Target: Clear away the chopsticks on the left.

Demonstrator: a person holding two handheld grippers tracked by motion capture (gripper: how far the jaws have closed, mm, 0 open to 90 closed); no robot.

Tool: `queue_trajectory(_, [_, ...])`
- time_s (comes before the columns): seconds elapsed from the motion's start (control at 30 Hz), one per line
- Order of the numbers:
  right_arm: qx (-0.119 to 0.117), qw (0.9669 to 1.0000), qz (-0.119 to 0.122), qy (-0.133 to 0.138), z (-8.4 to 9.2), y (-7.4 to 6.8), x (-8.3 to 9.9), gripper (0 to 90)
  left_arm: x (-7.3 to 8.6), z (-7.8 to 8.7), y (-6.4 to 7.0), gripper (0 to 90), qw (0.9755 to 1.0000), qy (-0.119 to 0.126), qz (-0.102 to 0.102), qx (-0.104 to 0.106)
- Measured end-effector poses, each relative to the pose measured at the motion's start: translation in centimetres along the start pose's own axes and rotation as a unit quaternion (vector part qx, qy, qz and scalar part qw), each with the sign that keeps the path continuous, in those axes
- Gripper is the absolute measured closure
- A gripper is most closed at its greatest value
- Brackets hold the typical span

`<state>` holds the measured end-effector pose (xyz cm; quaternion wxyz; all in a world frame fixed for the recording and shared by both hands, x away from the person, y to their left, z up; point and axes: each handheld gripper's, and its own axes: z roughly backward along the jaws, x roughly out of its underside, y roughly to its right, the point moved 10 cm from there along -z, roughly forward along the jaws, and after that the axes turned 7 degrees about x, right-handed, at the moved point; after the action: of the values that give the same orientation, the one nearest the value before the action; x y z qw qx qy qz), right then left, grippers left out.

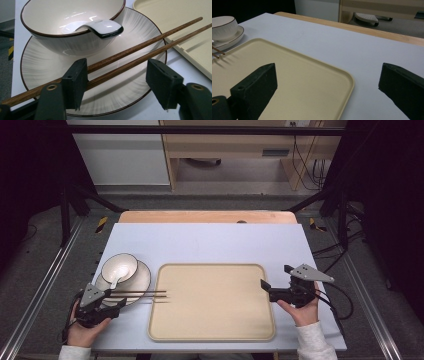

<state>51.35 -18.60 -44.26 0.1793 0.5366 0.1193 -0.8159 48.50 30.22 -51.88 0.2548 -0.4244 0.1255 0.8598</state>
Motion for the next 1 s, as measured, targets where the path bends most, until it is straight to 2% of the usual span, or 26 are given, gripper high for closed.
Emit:
queue_trajectory(0.07, [0.0,1.0,0.001,-0.001,-0.08,-0.04,0.05,2.4,-0.02,-0.12,0.03,36.8,1.0,-0.004,-0.006,-0.006])
queue_trajectory(0.27, [0.0,1.0,0.002,-0.001,-0.13,-0.05,0.07,2.4,-0.04,-0.21,-0.11,41.2,0.9998,-0.013,-0.009,-0.007])
queue_trajectory(0.37, [0.0,1.0,0.001,0.0,-0.1,-0.04,0.03,2.5,0.01,-0.37,-0.12,41.8,0.9988,-0.034,-0.032,-0.017])
queue_trajectory(0.47, [-0.001,1.0,0.001,0.001,-0.08,-0.04,-0.02,2.5,0.03,-0.45,-0.06,42.1,0.9977,-0.046,-0.044,-0.023])
queue_trajectory(0.73, [-0.002,1.0,0.003,0.001,-0.16,-0.03,0.0,2.6,0.03,-0.16,-0.03,46.9,0.9975,-0.059,-0.036,-0.014])
queue_trajectory(0.93, [-0.001,1.0,-0.001,0.004,0.0,0.03,-0.14,2.6,-0.06,-0.01,0.19,58.7,0.998,-0.057,-0.029,-0.003])
queue_trajectory(1.0, [0.0,1.0,0.0,0.003,-0.02,0.05,-0.12,2.7,-0.06,0.03,0.21,59.1,0.998,-0.057,-0.027,-0.001])
